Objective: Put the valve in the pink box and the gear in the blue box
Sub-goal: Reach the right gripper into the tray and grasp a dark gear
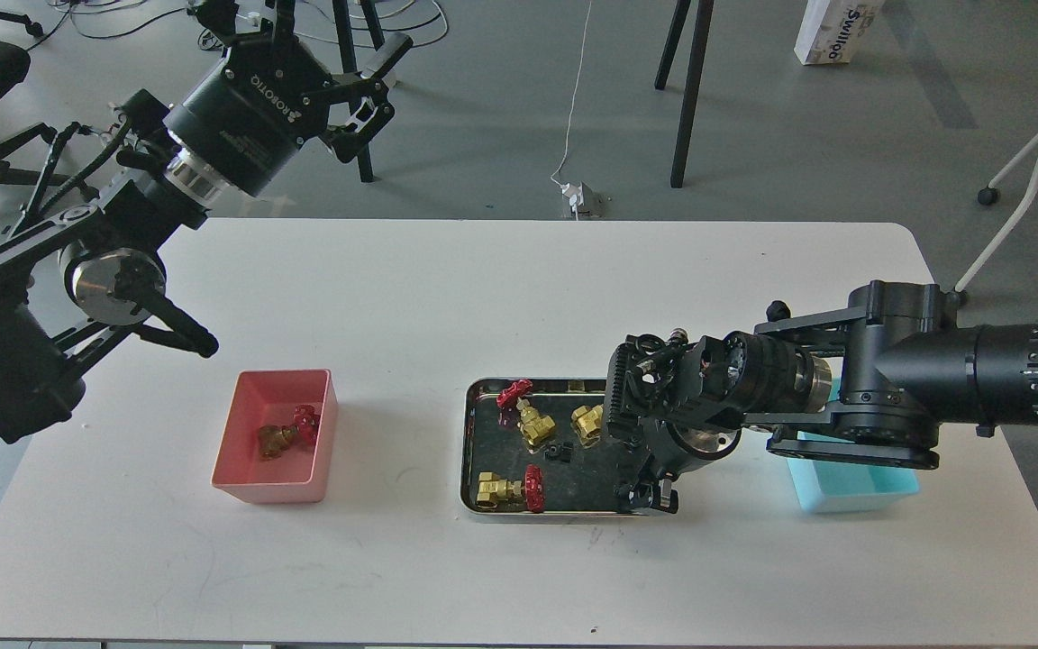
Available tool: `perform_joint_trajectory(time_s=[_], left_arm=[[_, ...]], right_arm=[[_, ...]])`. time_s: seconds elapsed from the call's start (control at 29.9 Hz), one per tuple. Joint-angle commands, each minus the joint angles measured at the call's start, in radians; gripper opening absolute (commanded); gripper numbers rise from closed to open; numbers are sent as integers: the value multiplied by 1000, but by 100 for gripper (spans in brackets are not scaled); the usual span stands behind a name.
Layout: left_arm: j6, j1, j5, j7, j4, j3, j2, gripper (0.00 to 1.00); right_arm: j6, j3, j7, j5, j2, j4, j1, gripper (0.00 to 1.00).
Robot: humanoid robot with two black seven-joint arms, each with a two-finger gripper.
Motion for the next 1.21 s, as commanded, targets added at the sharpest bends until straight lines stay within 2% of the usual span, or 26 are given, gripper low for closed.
perform_joint_trajectory(time_s=[0.0, 0.27, 0.5, 1.17], left_arm=[[0, 2, 0, 0, 1, 0, -4, 88], [0, 19, 1, 0, 5, 0, -4, 89], [0, 28, 2, 0, 5, 0, -4, 89], [0, 39, 2, 0, 5, 0, -5, 89]], right_arm=[[0, 4, -1, 4, 31, -25, -4, 72], [0, 14, -7, 6, 74, -82, -48, 69], [0, 15, -11, 4, 83, -91, -53, 59], [0, 15, -28, 4, 83, -128, -94, 56]])
